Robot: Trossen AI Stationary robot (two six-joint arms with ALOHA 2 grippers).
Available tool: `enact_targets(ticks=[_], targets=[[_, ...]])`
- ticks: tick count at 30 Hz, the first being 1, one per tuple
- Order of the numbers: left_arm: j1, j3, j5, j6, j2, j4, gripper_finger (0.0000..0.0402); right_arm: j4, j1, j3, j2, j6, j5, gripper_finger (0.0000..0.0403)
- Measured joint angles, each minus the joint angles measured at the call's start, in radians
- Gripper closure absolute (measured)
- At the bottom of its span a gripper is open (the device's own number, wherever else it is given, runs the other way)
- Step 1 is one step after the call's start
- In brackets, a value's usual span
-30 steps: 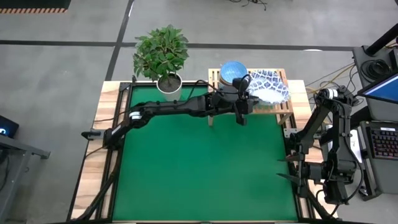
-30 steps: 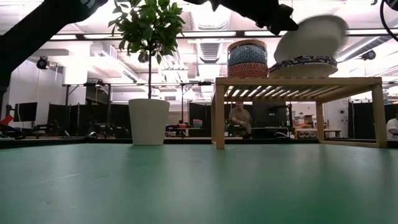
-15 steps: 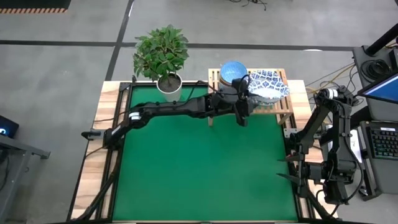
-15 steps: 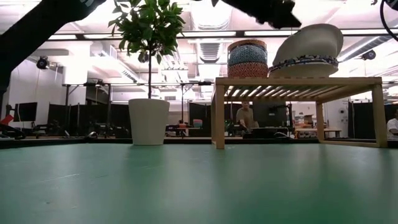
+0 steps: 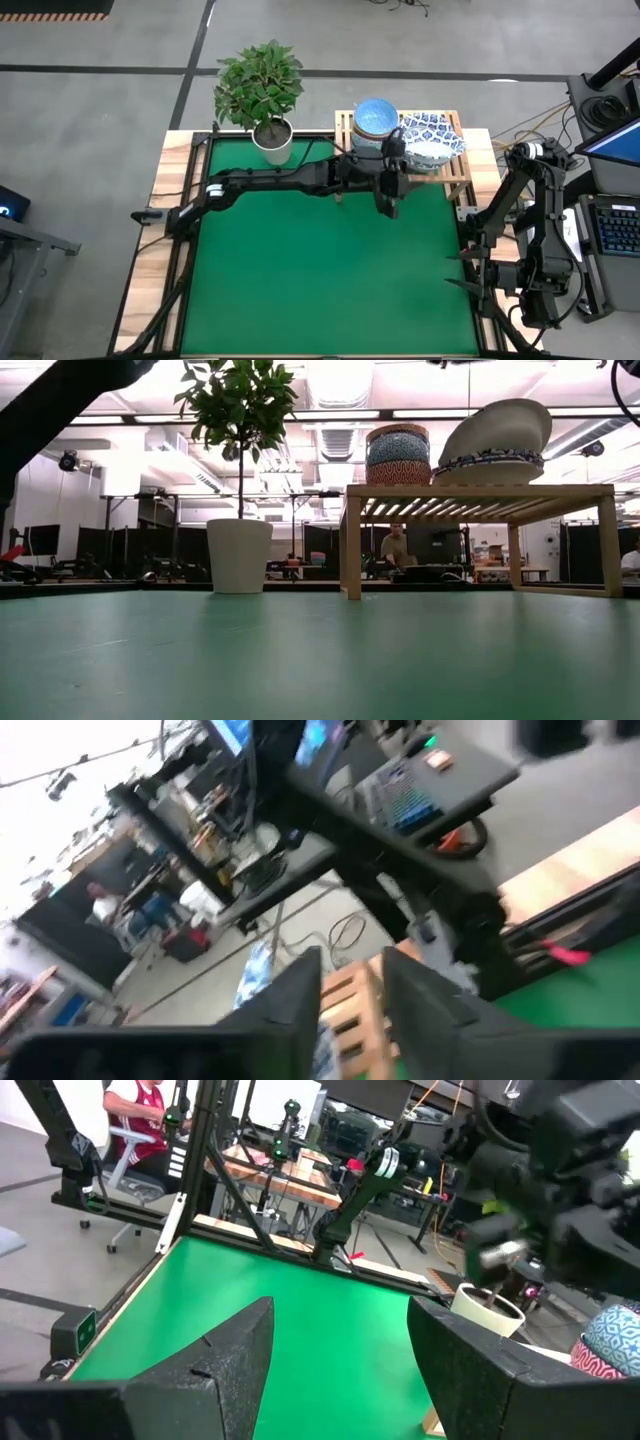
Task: Place and stack bowls onto a shelf
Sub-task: Stack the white patterned bowl on top of the white patterned bowl on the shelf
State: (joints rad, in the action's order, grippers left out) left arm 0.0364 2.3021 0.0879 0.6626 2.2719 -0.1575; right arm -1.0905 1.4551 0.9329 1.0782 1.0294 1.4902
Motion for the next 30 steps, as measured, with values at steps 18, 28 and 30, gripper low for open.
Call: enact_targets(ticks=[18,28,30], targets=[[0.071,-0.034,-0.073,-0.104,0.000,0.010,0.0400,-0.004,-0.004,0.000,-0.010,-0.023,0.072,0.0184],[0.015,0.023,-0.072,-0.151,-0.128,-0.108,0.0401,-0.003,-0.361,-0.003,-0.103,0.105,0.059,0.0258],[0.009,0.022,-0.067,-0.173,-0.180,-0.186,0.0401,-0.003,-0.457,-0.005,-0.103,0.122,0.023,0.0297]])
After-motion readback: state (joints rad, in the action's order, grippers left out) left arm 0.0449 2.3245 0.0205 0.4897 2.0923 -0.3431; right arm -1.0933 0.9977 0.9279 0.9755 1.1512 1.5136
